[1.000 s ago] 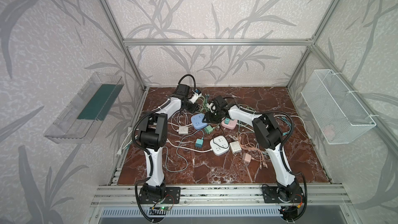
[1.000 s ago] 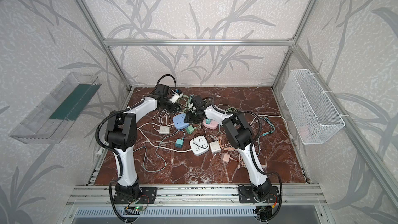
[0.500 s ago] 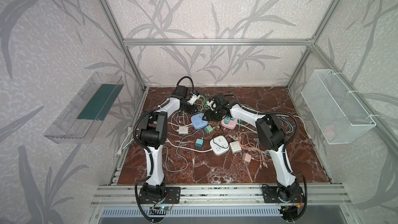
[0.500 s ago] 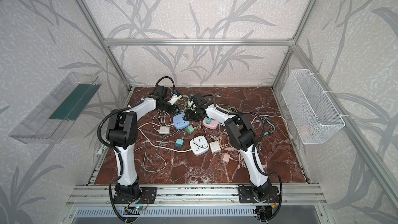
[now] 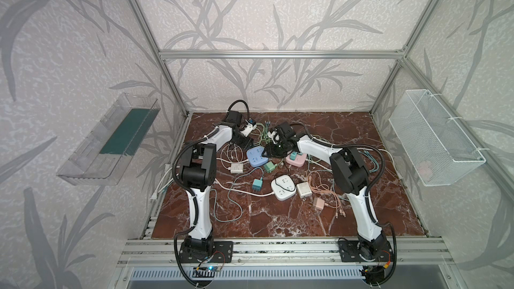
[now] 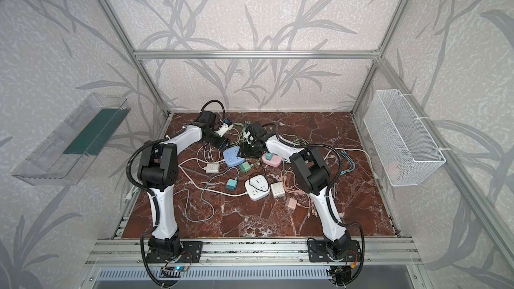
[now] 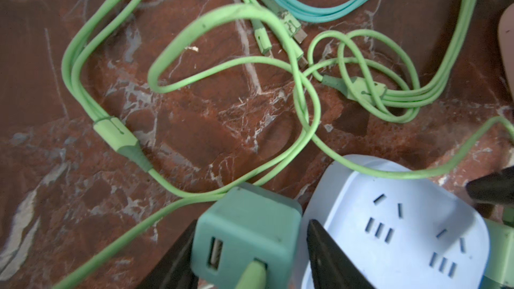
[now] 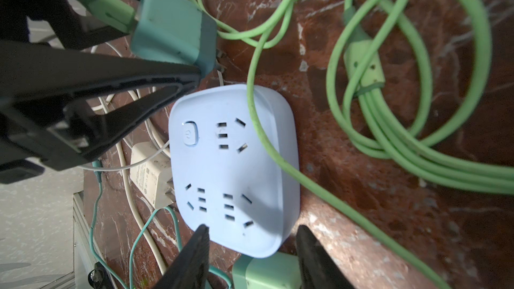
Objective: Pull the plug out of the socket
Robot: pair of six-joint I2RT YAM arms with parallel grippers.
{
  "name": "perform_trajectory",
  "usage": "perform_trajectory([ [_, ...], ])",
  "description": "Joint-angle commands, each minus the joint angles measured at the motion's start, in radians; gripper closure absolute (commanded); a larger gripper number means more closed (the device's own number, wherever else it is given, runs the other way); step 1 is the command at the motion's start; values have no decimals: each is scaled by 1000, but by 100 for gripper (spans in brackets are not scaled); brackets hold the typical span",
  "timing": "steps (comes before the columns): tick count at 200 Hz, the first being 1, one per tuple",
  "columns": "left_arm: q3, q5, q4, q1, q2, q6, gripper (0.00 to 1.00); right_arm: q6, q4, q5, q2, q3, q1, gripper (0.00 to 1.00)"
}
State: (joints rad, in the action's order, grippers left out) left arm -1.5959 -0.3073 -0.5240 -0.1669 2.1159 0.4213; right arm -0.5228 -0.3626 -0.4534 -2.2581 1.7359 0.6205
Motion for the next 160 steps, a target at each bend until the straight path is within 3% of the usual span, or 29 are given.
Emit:
perform_trajectory([
  [1,-1,69,-30,3,-23,-12,37,15,-7,2,51,-15,-4,48],
  [106,47,228,-85,4,-136,-112,35,18,-13,-8,69,-19,-11,46],
  [160,73,371,-111,4,-184,-202,35,18,-7,-14,99,-6,-11,46],
])
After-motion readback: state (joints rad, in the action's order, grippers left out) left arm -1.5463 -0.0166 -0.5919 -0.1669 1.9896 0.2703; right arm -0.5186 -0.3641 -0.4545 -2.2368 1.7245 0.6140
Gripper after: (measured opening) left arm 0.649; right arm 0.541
